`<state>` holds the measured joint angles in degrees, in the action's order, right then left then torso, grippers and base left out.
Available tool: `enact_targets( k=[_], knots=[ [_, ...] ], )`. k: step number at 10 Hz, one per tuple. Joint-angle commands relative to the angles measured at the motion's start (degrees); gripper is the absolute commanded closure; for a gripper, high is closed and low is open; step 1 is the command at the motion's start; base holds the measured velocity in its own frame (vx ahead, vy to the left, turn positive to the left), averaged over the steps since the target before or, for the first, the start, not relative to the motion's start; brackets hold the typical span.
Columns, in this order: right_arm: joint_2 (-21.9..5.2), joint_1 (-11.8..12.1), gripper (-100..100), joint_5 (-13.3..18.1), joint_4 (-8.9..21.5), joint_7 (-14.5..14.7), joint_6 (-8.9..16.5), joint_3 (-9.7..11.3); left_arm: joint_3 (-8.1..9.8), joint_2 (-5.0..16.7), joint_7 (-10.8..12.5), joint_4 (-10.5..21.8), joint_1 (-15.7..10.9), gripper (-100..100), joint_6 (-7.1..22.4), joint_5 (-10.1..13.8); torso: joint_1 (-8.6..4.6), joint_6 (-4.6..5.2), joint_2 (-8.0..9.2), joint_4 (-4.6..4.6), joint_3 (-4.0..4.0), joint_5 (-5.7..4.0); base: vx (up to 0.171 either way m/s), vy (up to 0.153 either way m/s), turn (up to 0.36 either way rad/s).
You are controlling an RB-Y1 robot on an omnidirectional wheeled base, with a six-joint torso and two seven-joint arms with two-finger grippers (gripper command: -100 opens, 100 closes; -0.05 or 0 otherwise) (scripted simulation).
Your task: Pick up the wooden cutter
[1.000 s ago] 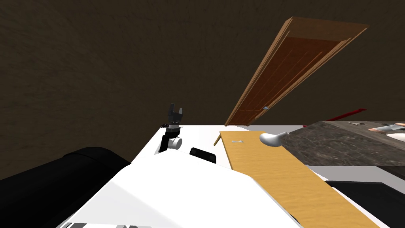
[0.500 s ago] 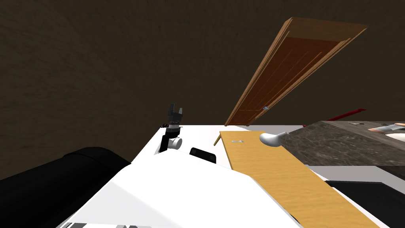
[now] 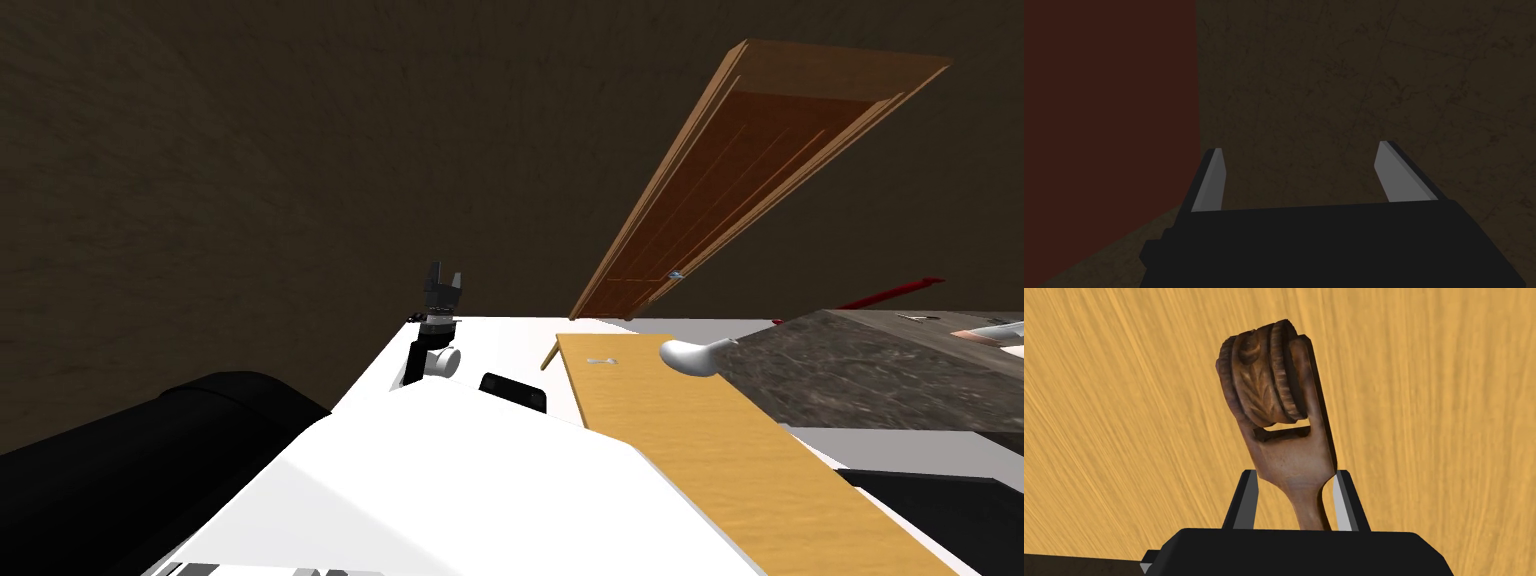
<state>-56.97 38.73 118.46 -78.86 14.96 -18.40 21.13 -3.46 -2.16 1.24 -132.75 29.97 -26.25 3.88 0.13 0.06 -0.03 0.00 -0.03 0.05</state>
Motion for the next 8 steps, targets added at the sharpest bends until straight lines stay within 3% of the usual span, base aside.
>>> enact_targets(
  k=[1, 3, 6, 7, 8],
  knots=[
    [-1.1, 1.5, 100, 1.4, -1.5, -2.8, 1.5, 0.8, 0.00, 0.0, 0.0, 0.0, 0.0, 0, 0.0, 0.0, 0.00, 0.00, 0.00, 0.00, 0.00, 0.00, 0.025, -0.004, 0.025],
    [-2.0, 2.5, 100, 2.2, -2.4, -4.4, 2.5, 1.4, 0.00, 0.0, 0.0, 0.0, 0.0, 0, 0.0, 0.0, 0.00, 0.00, -0.02, 0.00, -0.01, 0.01, 0.024, -0.005, 0.014],
    [-4.4, 5.3, 100, 4.3, -5.1, -9.1, 5.5, 3.2, 0.00, 0.0, 0.0, 0.0, 0.0, 0, 0.0, 0.0, 0.02, 0.01, 0.00, 0.00, 0.00, 0.02, 0.024, -0.002, 0.022],
    [-4.0, 4.7, 100, 3.7, -4.4, -7.9, 4.8, 2.9, 0.00, 0.0, 0.0, 0.0, 0.0, 0, 0.0, 0.0, 0.03, 0.00, -0.01, 0.00, -0.01, 0.01, 0.012, -0.001, 0.003],
    [-4.1, 4.8, 0, 3.8, -4.6, -8.3, 5.0, 3.0, 0.00, 0.0, 0.0, 0.0, 0.0, 0, 0.0, 0.0, 0.02, 0.00, 0.02, 0.02, 0.01, 0.01, 0.000, 0.000, 0.000]
  ],
)
